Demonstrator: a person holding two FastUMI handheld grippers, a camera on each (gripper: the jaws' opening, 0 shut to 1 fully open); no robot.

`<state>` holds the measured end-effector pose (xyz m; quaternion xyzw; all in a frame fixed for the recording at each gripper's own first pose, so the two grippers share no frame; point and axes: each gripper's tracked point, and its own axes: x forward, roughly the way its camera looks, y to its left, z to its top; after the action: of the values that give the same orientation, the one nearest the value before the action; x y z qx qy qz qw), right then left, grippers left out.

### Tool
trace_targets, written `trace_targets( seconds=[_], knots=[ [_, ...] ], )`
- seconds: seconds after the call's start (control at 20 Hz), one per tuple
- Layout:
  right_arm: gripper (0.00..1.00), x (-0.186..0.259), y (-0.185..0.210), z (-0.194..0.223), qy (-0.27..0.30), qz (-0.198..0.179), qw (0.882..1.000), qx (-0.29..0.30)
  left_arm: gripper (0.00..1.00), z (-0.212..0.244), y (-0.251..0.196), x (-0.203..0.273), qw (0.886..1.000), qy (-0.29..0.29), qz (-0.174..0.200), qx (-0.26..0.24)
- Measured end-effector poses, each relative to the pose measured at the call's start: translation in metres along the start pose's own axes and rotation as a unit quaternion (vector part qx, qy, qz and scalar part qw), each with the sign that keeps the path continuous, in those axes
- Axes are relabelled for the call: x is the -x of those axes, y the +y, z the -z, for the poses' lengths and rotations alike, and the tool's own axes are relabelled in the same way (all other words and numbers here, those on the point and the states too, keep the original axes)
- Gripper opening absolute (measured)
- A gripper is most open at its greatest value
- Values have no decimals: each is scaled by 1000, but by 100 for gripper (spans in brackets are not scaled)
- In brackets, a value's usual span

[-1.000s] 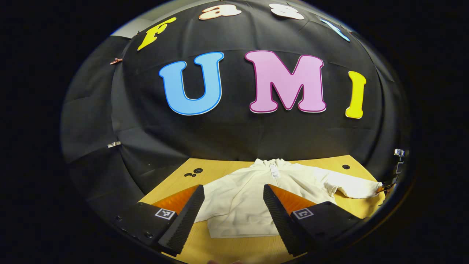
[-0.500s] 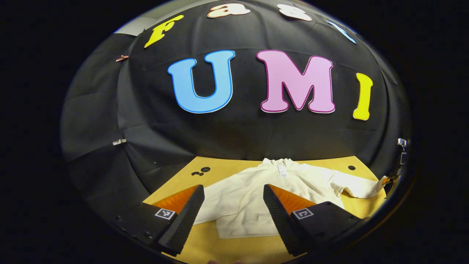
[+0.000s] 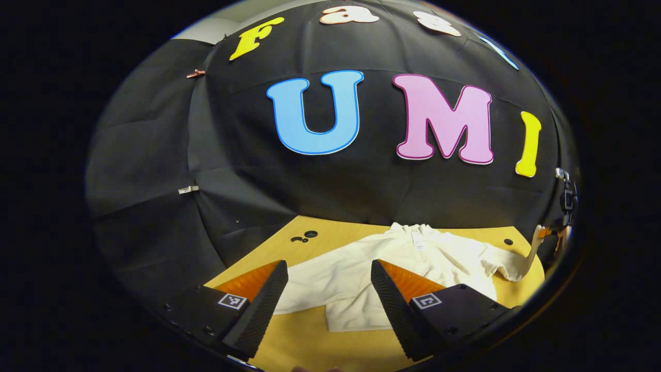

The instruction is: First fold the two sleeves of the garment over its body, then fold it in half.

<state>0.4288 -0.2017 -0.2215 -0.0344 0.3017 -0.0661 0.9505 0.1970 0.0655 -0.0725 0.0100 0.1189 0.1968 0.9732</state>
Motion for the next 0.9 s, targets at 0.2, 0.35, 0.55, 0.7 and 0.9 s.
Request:
trace_targets(
  seconds=[0.2,0.35,0.55,0.7,0.9],
  knots=[
    [10,-6,64,-40,-27,-43,998,25,100,7,23,6,1000,0,-19,12],
    [10,-3,119,-59,-41,-74,995,51,100,12,40,8,999,5,-32,18],
    [10,2,210,-82,-65,-124,986,90,100,14,62,9,999,3,-42,25],
    [10,13,282,-89,-69,-160,980,98,100,18,79,6,998,4,-48,26],
    [10,22,350,-82,-70,-196,970,128,100,21,106,2,998,7,-59,33]
  ],
)
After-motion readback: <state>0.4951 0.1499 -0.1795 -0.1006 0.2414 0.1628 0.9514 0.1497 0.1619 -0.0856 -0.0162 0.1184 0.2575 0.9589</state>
